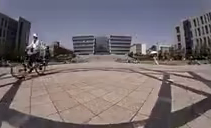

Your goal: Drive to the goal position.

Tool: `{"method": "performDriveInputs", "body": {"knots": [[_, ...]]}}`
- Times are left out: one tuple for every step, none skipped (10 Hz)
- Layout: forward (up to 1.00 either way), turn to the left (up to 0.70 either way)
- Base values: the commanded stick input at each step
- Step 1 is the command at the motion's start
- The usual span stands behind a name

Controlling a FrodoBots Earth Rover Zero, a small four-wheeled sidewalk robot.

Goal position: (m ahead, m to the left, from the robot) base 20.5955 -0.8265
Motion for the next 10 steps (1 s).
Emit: {"method": "performDriveInputs", "body": {"knots": [[1.00, 0.19], [1.00, 0.27], [1.00, 0.35], [1.00, 0.37], [1.00, 0.31], [1.00, 0.24], [1.00, 0.18], [1.00, 0.12], [1.00, 0.05], [1.00, 0.03]]}}
